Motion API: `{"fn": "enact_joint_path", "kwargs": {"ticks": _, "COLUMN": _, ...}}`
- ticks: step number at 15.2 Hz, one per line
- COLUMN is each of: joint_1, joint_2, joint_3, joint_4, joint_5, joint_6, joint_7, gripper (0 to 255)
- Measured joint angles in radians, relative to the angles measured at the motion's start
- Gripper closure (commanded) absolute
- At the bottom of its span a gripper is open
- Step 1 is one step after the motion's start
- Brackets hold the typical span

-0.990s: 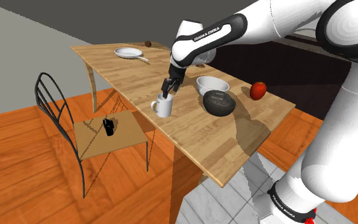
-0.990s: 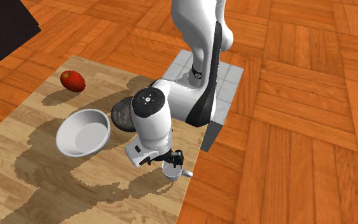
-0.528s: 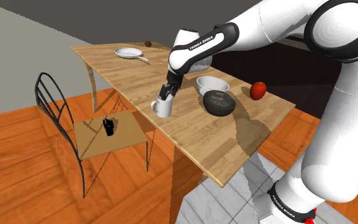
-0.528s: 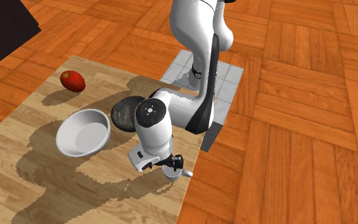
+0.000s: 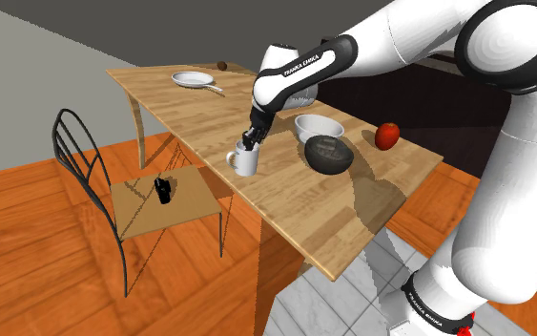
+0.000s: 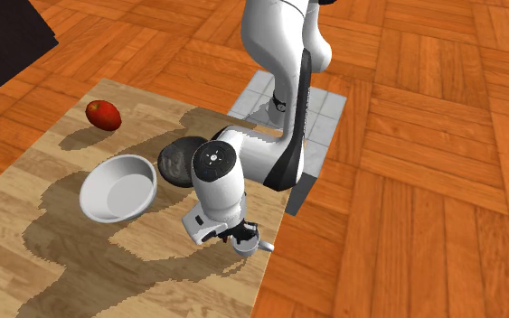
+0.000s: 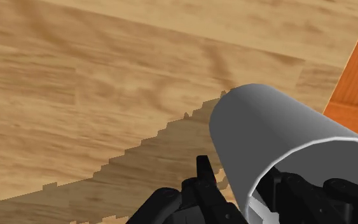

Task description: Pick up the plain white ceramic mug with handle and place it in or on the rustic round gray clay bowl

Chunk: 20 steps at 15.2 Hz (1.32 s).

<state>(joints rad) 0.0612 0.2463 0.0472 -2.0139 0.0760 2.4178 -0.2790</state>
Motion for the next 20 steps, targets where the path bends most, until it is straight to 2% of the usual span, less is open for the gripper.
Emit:
{"fn": "enact_joint_path", "kwargs": {"ticks": 9, "joint_1": 0.0, "joint_2": -0.003, "joint_3": 0.0, "joint_4": 0.002, "joint_5": 0.0, "joint_6": -0.005, "joint_7": 0.001, "gripper": 255}}
{"fn": "enact_joint_path", "kwargs": {"ticks": 20, "joint_1": 0.0, "joint_2": -0.07, "joint_3": -0.001, "joint_4": 0.059, "joint_5": -0.005, "joint_6": -0.129, "joint_7": 0.01, "gripper": 255}}
